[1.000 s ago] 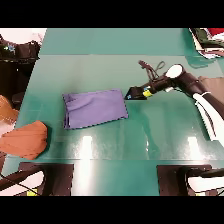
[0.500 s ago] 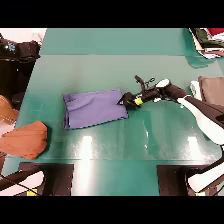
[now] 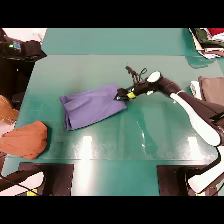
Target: Fold the shirts.
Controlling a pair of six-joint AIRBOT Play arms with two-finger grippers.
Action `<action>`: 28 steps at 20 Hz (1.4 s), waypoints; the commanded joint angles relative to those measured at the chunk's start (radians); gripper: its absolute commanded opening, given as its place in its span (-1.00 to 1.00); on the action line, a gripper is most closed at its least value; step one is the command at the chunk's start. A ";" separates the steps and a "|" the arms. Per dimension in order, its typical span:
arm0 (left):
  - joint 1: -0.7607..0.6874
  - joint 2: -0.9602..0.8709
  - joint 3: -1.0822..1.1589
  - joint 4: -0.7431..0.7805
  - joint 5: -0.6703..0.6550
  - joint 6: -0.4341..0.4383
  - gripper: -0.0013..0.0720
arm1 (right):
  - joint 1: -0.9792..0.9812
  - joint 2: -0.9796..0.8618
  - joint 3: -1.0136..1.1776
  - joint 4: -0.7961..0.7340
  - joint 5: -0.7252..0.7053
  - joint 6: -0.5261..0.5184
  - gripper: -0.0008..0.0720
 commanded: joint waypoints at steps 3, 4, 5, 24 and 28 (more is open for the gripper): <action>-0.187 0.000 0.000 -0.006 0.036 0.000 -0.90 | -0.227 0.126 0.144 -0.255 0.077 0.093 -0.94; -0.220 0.000 0.000 -0.006 0.057 0.000 -0.91 | -0.309 0.164 0.150 -0.270 0.080 0.098 -0.94; -0.250 0.001 0.000 -0.006 0.082 0.000 -0.91 | -0.390 0.198 0.150 -0.269 0.077 0.101 -0.94; -0.452 -0.048 0.000 -0.013 0.239 -0.011 -0.90 | -1.084 0.315 0.330 -0.088 0.011 0.082 -0.94; -0.452 -0.050 0.000 -0.013 0.212 -0.008 -0.90 | -1.146 0.394 0.357 -0.121 0.080 0.101 -0.94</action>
